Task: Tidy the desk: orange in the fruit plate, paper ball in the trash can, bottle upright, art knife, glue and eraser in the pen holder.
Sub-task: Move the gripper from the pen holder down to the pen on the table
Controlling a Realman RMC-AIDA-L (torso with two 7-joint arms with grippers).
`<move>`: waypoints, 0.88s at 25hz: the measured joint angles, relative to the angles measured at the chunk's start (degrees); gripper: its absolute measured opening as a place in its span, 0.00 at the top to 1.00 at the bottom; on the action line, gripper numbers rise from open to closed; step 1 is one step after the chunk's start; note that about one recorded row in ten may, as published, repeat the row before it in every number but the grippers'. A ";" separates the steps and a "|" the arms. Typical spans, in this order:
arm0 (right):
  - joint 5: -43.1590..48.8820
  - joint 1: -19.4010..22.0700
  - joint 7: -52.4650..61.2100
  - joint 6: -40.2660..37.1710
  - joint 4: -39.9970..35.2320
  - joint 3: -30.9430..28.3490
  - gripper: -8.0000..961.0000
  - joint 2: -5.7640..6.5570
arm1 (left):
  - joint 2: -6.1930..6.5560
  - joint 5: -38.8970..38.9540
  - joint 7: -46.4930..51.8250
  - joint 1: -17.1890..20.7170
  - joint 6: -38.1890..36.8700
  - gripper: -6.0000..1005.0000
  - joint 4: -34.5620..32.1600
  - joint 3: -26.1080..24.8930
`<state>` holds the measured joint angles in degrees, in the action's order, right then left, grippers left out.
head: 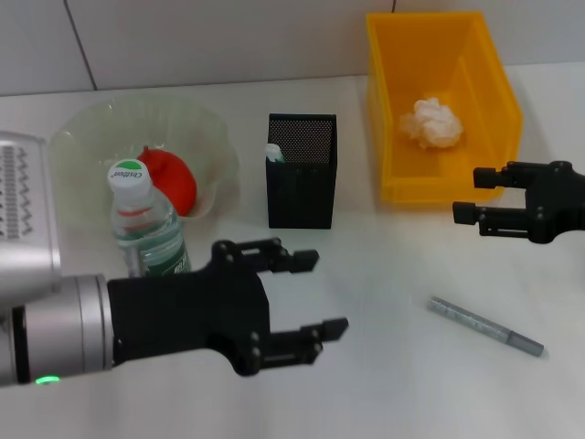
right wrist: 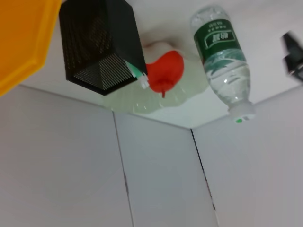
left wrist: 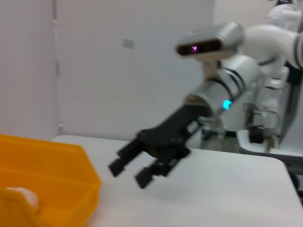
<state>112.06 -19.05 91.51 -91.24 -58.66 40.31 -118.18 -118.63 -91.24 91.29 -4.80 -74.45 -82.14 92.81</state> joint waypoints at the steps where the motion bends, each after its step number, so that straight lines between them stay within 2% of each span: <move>1: 0.81 -0.28 1.61 -0.19 -1.18 0.05 0.26 0.00 | -0.01 0.50 -0.96 -0.26 -0.55 0.30 0.83 0.27; 8: 4.36 -1.09 10.61 -2.47 -7.94 2.33 0.26 -0.07 | 0.05 4.59 -7.65 -0.88 -3.19 0.30 5.92 0.56; 12: 9.52 -1.67 18.62 -3.94 -13.92 6.30 0.26 -0.26 | 0.07 4.75 -9.23 -1.98 -3.43 0.30 8.82 0.65; 22: 18.69 -4.81 29.40 -7.03 -18.25 8.08 0.26 -0.38 | -0.02 4.83 -10.26 -4.55 -3.60 0.30 12.38 1.29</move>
<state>130.75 -23.85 120.91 -98.27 -76.92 48.39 -118.56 -118.66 -86.41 81.03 -9.35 -78.04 -69.77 94.10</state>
